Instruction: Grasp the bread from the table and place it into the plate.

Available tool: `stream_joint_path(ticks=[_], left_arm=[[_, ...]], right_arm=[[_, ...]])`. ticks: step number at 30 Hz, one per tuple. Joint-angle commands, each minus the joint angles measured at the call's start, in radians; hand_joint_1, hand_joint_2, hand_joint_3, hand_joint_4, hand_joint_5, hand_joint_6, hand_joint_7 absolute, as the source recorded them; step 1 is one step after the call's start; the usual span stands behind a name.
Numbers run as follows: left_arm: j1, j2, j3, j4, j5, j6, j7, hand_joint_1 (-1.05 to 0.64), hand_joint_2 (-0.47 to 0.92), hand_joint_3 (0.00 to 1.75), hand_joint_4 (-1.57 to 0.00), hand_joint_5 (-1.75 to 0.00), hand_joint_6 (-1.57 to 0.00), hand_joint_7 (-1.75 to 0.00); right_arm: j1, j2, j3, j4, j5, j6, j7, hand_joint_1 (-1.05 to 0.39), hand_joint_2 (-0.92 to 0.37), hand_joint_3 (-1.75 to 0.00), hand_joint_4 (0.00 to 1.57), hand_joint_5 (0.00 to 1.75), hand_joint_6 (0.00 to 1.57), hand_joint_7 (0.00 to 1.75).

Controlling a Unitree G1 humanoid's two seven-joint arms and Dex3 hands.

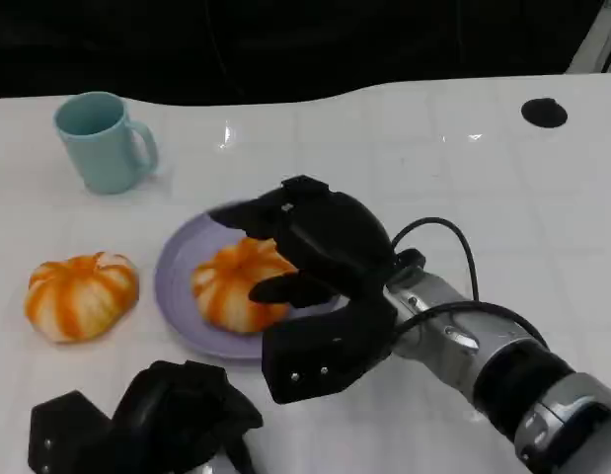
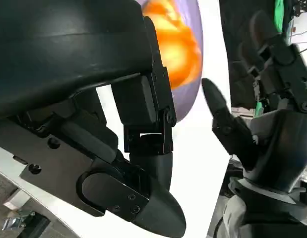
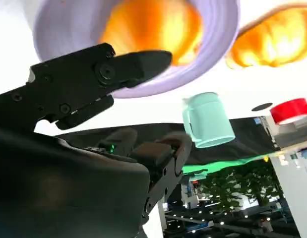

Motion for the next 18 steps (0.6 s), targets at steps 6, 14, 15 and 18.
stream_joint_path(ticks=[6, 14, 15, 18], left_arm=[[-0.008, 0.011, 0.004, 0.010, 0.000, -0.007, 0.008, -1.05, 0.80, 0.01, -1.50, -0.92, -1.57, -0.49], [-0.013, 0.012, 0.005, 0.017, -0.002, -0.009, 0.004, -1.05, 0.79, 0.01, -1.50, -0.92, -1.57, -0.49], [-0.013, 0.013, 0.004, 0.016, 0.003, -0.010, 0.008, -1.05, 0.80, 0.01, -1.50, -0.92, -1.57, -0.49], [-0.008, 0.013, 0.001, 0.009, 0.013, -0.012, 0.018, -1.05, 0.80, 0.01, -1.51, -0.92, -1.57, -0.50]], right_arm=[[0.089, -0.101, -0.032, -0.214, 0.059, 0.030, 0.168, -0.78, -0.92, -0.23, 0.00, 0.37, 0.20, 0.00], [0.223, -0.183, -0.085, -0.401, 0.120, -0.014, 0.211, -0.72, -0.92, -0.20, 0.08, 0.44, 0.28, 0.04], [0.244, -0.194, -0.094, -0.423, 0.132, -0.026, 0.212, -0.70, -0.92, -0.19, 0.09, 0.45, 0.28, 0.04], [0.297, -0.219, -0.120, -0.472, 0.159, -0.068, 0.200, -0.63, -0.92, -0.19, 0.14, 0.48, 0.32, 0.05]])
